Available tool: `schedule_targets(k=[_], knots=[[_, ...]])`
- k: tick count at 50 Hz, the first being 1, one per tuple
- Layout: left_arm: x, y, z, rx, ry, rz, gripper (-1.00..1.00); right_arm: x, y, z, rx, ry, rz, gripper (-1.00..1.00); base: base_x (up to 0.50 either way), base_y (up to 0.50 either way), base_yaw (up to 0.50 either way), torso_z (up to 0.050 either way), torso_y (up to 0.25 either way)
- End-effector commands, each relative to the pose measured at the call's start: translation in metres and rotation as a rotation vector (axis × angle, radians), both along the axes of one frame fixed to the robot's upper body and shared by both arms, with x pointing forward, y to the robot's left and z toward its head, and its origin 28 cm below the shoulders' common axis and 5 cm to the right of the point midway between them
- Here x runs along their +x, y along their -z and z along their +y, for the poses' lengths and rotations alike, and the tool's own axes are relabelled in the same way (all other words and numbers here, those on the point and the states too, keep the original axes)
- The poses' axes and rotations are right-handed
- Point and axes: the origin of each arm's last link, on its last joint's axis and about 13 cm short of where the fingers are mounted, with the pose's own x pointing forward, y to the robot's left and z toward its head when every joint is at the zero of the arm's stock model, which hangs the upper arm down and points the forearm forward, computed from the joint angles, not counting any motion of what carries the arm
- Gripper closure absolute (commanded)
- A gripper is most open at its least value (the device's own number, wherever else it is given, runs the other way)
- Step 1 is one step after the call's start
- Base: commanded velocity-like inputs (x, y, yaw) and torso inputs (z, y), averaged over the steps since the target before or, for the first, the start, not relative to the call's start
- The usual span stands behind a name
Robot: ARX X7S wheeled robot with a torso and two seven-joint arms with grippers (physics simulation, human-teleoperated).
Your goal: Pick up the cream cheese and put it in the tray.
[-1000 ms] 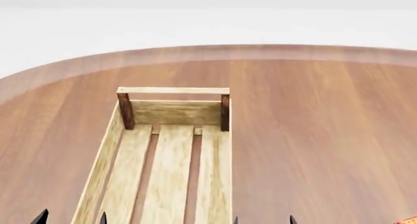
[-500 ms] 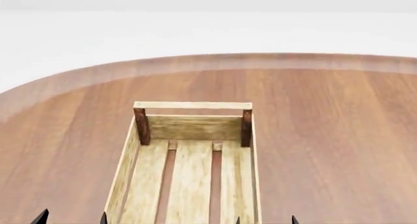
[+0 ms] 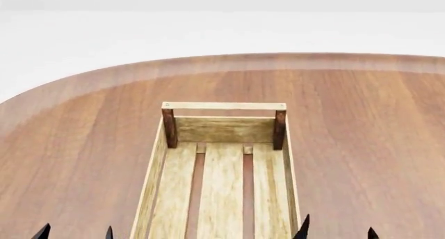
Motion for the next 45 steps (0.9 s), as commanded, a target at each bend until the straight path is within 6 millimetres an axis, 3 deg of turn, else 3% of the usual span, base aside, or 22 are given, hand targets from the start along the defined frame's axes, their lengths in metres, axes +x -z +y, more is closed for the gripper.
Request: schedule_targets(k=[1, 45], knots=[[0.000, 0.000, 0.000, 0.000, -0.002, -0.001, -1.00, -0.029, -0.029, -0.012, 0.053, 0.063, 0.090, -1.00, 0.00, 0.00, 0.00, 0.000, 0.000], [0.000, 0.000, 0.000, -0.003, -0.003, 0.003, -1.00, -0.055, -0.034, -0.060, 0.102, 0.323, 0.061, -1.00, 0.00, 0.00, 0.00, 0.000, 0.000]])
